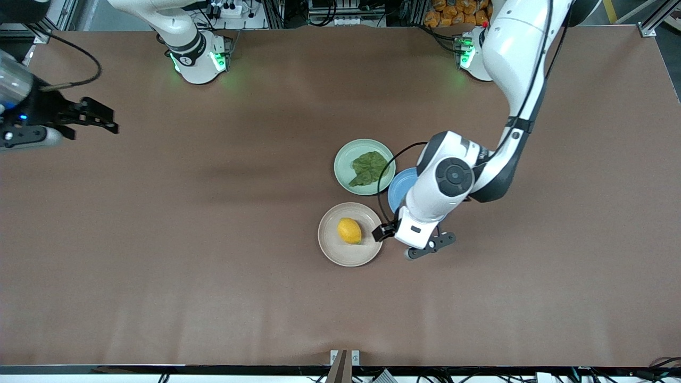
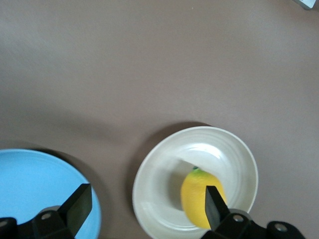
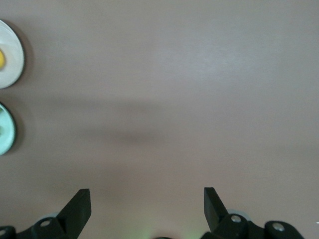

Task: Pick lemon and lettuce from plates
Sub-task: 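Lower the left gripper over the lemon on the cream plate, then close the left gripper on the lemon while the right gripper approaches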

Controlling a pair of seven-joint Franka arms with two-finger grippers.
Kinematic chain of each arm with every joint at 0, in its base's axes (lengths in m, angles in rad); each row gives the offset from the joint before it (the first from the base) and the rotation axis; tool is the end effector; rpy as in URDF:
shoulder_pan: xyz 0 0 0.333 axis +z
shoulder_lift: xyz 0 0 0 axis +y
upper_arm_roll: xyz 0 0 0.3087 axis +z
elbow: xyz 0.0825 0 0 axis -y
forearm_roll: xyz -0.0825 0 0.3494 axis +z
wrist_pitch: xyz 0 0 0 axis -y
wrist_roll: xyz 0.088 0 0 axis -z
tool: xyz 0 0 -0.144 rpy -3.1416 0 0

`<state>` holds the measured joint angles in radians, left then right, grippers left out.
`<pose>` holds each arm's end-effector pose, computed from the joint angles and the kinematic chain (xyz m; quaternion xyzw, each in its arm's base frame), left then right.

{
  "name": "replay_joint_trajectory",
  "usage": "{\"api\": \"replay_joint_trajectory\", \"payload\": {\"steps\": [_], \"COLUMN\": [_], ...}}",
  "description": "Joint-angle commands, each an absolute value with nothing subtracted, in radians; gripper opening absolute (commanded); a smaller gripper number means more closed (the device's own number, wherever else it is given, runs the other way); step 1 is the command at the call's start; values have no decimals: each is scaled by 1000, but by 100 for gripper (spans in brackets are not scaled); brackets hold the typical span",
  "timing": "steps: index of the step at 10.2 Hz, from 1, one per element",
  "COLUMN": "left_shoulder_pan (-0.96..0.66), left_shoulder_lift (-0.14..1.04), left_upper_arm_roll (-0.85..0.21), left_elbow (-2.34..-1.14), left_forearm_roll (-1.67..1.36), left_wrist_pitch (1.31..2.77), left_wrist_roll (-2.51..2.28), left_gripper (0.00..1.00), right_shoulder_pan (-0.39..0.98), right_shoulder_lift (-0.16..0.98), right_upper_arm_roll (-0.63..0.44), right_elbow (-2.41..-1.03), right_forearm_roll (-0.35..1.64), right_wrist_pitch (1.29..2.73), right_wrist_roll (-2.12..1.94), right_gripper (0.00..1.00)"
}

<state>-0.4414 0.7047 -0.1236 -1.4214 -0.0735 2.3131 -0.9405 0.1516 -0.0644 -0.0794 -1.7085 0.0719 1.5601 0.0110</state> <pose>0.6123 -0.3726 0.2788 0.9673 0.2249 0.0232 0.1145 0.4907 0.0449 0.5525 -0.9979 -0.0296 0.0436 0.0367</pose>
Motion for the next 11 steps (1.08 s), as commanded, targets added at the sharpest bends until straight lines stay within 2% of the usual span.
{"api": "replay_joint_trajectory", "payload": {"steps": [1, 3, 7, 11], "left_shoulder_pan": [-485, -508, -566, -594], "left_shoulder_lift": [761, 787, 836, 877], "left_upper_arm_roll": [-112, -112, -112, -112], "left_elbow": [-1387, -1387, -1391, -1391], "left_forearm_roll": [-95, -97, -95, -95], "left_wrist_pitch": [2412, 2486, 2513, 2514], "left_wrist_roll": [-1102, -1245, -1350, -1347], "left_gripper": [100, 100, 100, 100], "right_shoulder_pan": [160, 201, 372, 417], "right_shoulder_lift": [-52, -8, 99, 147], "right_upper_arm_roll": [81, 170, 181, 181], "right_elbow": [-1723, -1721, -1721, -1721], "right_forearm_roll": [84, 83, 80, 67], "right_wrist_pitch": [1618, 1666, 1807, 1856], "right_wrist_roll": [270, 421, 661, 715], "right_gripper": [100, 100, 100, 100]}}
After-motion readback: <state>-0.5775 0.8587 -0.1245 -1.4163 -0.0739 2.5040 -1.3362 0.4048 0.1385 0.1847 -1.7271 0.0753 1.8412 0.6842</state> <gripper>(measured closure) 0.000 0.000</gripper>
